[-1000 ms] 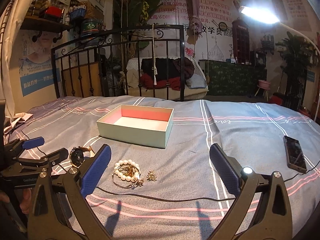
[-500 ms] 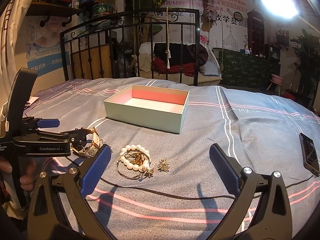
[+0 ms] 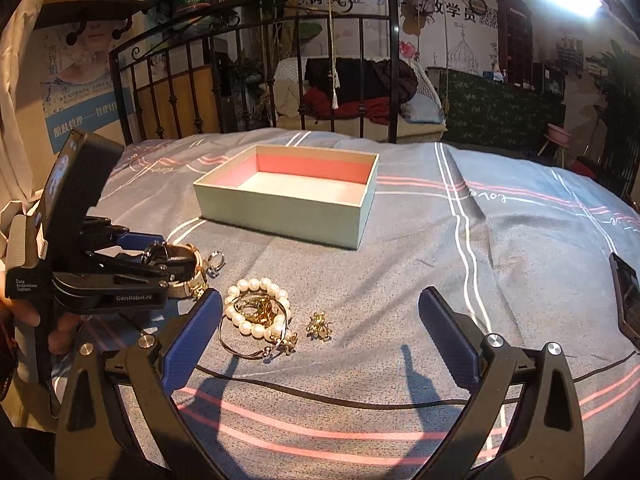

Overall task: Organize jewelry
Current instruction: 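Grasp the tan-strap watch with the left tool while the right tool grasps the thin gold bangle, then carry the watch and bangle into the green box and open both tools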

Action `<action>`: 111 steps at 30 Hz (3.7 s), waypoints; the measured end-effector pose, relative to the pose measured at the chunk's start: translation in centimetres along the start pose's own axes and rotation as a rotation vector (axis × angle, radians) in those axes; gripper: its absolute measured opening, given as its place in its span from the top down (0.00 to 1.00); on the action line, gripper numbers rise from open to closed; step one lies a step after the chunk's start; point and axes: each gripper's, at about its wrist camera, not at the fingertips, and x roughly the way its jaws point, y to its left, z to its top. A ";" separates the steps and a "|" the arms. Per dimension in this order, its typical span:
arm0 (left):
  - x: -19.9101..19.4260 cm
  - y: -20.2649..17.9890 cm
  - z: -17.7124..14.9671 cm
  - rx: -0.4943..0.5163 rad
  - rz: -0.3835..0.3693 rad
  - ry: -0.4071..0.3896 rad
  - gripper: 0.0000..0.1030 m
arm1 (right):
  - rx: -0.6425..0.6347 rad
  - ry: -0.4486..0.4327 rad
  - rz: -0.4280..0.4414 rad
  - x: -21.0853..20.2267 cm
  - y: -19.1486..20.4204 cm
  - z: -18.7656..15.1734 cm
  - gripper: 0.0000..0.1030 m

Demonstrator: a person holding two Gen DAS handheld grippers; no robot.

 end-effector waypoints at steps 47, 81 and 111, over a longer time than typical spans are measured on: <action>-5.7 2.8 2.0 -0.236 -0.121 -0.272 0.87 | -0.105 0.009 0.100 1.4 2.9 2.4 0.49; 0.4 2.3 10.1 -0.216 -0.063 -0.245 0.87 | -0.118 0.071 0.079 12.9 1.0 12.0 0.48; 5.5 2.5 11.7 -0.213 -0.016 -0.077 0.87 | -0.123 0.254 0.076 18.7 1.3 11.5 0.48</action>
